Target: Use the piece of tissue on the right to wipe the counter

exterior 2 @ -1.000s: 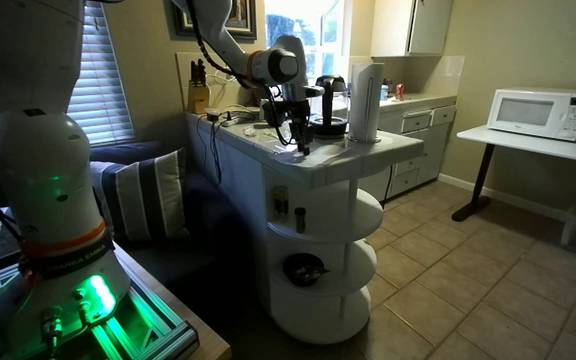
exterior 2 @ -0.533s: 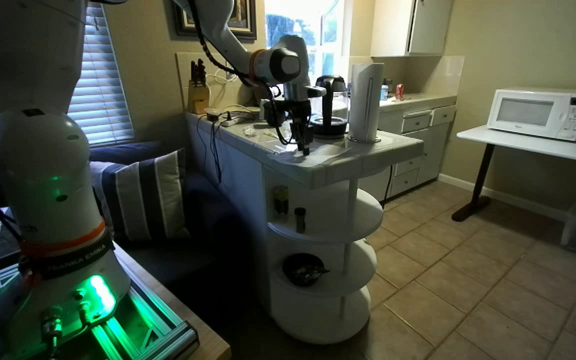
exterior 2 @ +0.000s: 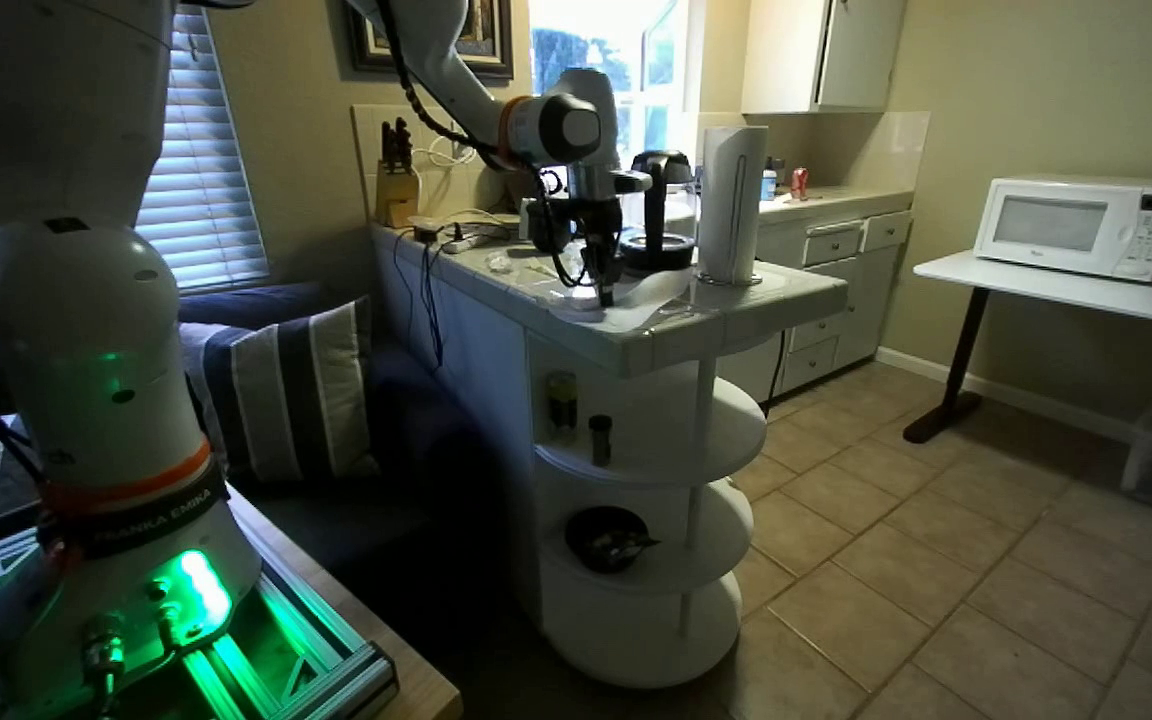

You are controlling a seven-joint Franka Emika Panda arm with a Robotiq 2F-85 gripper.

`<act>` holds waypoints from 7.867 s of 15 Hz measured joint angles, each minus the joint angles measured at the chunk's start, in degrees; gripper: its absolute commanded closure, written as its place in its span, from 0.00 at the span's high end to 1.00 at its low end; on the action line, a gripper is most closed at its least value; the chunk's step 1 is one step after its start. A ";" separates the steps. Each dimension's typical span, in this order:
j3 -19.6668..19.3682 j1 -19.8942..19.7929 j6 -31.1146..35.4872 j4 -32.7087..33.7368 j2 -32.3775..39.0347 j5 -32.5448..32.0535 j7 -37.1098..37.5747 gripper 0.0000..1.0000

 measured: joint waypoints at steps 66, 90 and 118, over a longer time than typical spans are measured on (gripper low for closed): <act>-4.99 -0.75 15.79 11.36 11.56 0.04 9.14 0.00; 8.92 -2.48 -4.34 2.57 1.22 8.43 -23.50 0.00; 19.30 0.98 21.91 14.13 12.43 24.70 -31.23 0.49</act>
